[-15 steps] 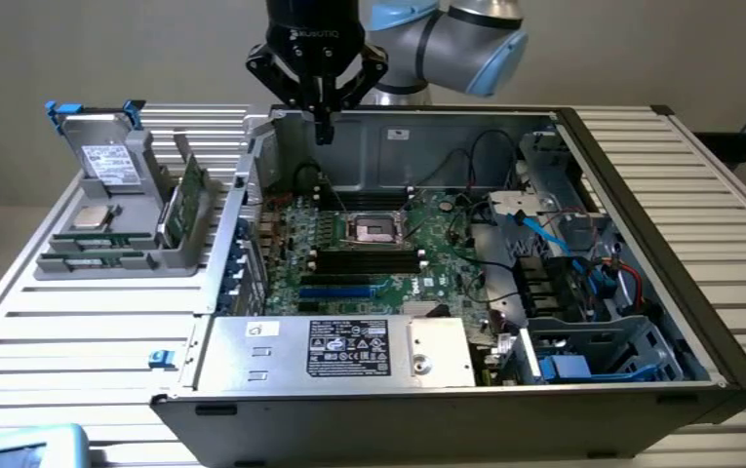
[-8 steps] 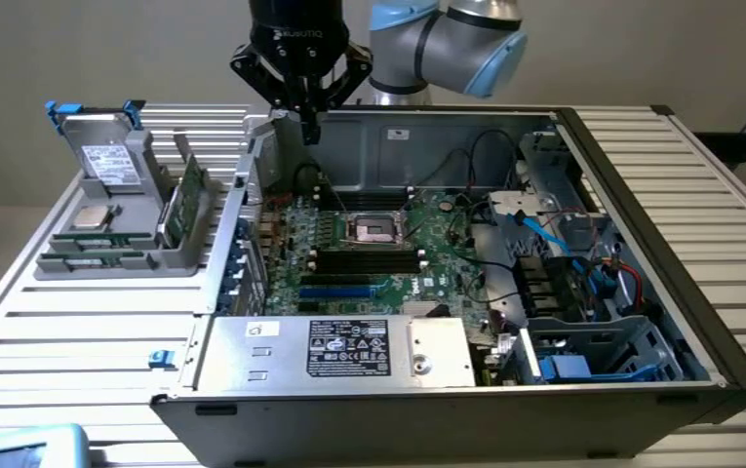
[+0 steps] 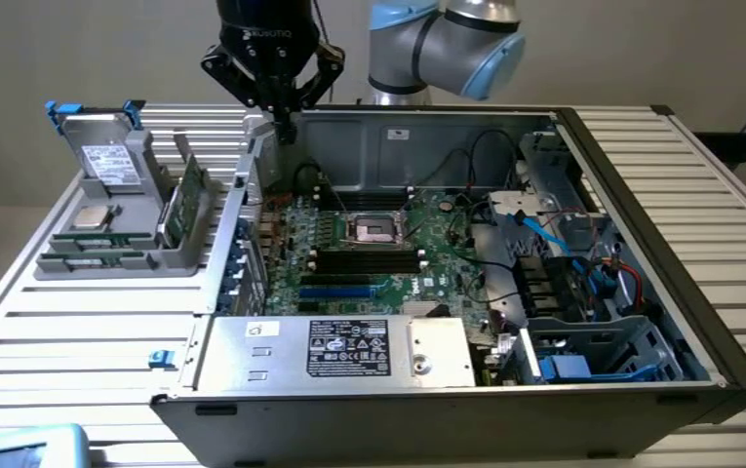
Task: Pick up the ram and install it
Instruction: 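Reach for the ram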
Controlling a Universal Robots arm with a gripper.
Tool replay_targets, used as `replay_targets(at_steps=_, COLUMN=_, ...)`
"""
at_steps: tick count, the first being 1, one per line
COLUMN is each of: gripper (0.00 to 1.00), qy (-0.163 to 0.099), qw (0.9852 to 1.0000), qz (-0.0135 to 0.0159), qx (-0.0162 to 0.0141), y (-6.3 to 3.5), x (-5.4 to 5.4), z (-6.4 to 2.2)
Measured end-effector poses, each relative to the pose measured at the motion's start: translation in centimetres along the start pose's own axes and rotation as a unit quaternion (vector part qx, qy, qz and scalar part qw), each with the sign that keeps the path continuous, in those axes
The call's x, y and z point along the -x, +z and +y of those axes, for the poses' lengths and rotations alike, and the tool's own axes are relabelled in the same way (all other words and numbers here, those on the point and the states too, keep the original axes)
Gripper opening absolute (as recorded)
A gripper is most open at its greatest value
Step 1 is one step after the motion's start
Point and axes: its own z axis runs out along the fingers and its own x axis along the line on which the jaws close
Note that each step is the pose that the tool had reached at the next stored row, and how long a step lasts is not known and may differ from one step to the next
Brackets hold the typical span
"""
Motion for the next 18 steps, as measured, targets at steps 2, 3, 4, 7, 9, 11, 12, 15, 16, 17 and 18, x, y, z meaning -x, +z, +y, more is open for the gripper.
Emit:
replay_targets(at_steps=2, gripper=0.11, qy=0.000, qw=1.0000, qz=0.0000, qx=0.0000, y=-0.02, x=-0.7, z=-0.05)
replay_targets(at_steps=3, gripper=0.11, qy=0.000, qw=1.0000, qz=0.0000, qx=0.0000, y=-0.02, x=-1.1, z=-0.08)
replay_targets(at_steps=4, gripper=0.11, qy=0.000, qw=1.0000, qz=0.0000, qx=0.0000, y=-0.03, x=-1.5, z=-0.10)
replay_targets(at_steps=7, gripper=0.11, qy=-0.001, qw=1.0000, qz=0.0000, qx=0.0000, y=-0.06, x=-2.6, z=-0.18)
replay_targets(at_steps=9, gripper=0.11, qy=-0.001, qw=1.0000, qz=0.0000, qx=0.0000, y=-0.07, x=-3.3, z=-0.23)
replay_targets(at_steps=11, gripper=0.11, qy=-0.001, qw=1.0000, qz=0.0000, qx=0.0000, y=-0.09, x=-4.2, z=-0.29)
replay_targets(at_steps=12, gripper=0.11, qy=-0.001, qw=1.0000, qz=0.0001, qx=0.0000, y=-0.10, x=-4.7, z=-0.32)
replay_targets(at_steps=15, gripper=0.11, qy=-0.001, qw=1.0000, qz=0.0000, qx=0.0000, y=-0.13, x=-6.0, z=-0.41)
replay_targets(at_steps=16, gripper=0.11, qy=-0.001, qw=1.0000, qz=0.0000, qx=0.0000, y=-0.13, x=-6.4, z=-0.44)
replay_targets(at_steps=17, gripper=0.11, qy=-0.001, qw=1.0000, qz=0.0000, qx=0.0000, y=-0.14, x=-6.7, z=-0.46)
replay_targets(at_steps=18, gripper=0.11, qy=-0.001, qw=1.0000, qz=0.0000, qx=0.0000, y=-0.15, x=-7.0, z=-0.48)
